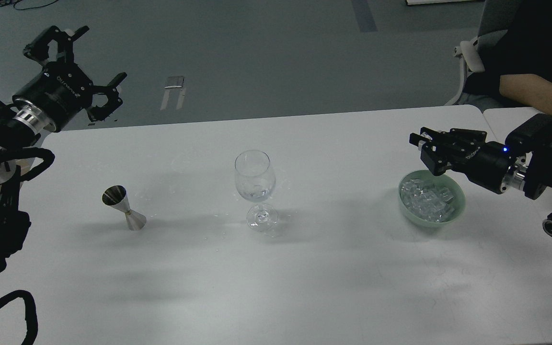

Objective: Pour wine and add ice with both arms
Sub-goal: 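Carry the ice with the right gripper over the wine glass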

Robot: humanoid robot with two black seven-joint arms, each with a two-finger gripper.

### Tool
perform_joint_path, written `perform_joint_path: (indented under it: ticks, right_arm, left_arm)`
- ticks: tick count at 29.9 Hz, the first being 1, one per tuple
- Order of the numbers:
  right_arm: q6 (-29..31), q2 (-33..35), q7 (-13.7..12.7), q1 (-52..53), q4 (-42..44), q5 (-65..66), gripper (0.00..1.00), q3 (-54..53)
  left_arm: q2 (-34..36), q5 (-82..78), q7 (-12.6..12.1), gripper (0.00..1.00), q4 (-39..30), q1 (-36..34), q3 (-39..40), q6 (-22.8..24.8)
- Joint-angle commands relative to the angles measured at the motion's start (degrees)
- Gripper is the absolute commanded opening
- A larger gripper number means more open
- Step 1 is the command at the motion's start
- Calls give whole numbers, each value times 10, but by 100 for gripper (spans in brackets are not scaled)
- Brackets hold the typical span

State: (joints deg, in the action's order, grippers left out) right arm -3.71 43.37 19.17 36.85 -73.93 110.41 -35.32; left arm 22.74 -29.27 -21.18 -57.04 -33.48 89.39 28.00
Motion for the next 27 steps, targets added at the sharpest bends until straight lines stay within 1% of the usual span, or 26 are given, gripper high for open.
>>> perform_joint_path:
  ticks: [1,4,9,10,16,23,27]
  right_arm:
    - [33,-8,0,59,-16,5,11,4]
    - [58,-57,-1,117,-17,9,11,31]
    - [64,-108,-6,192,-15,10,11,96]
    - [64,-129,-8,210,-12,12,11,113]
    - [65,-204,-13,245,1,21,11,146]
    - [80,-254,-15,255,16,36,11,156]
    - [81,-270,-15,257,18,39,12,169]
  left_arm:
    - [0,0,0,98,1,-1,0,0]
    - [-1,0,0,98,0,-1,0,0]
    - [-1,0,0,98,1,-1,0,0]
    - [-1,0,0,98,0,-1,-1,0]
    - [-1,-1,0,98,1,-3,0,0]
    - [-3,-1,0,98,1,-1,-1,0]
    - [-2,0,0,98,1,-1,-1,0]
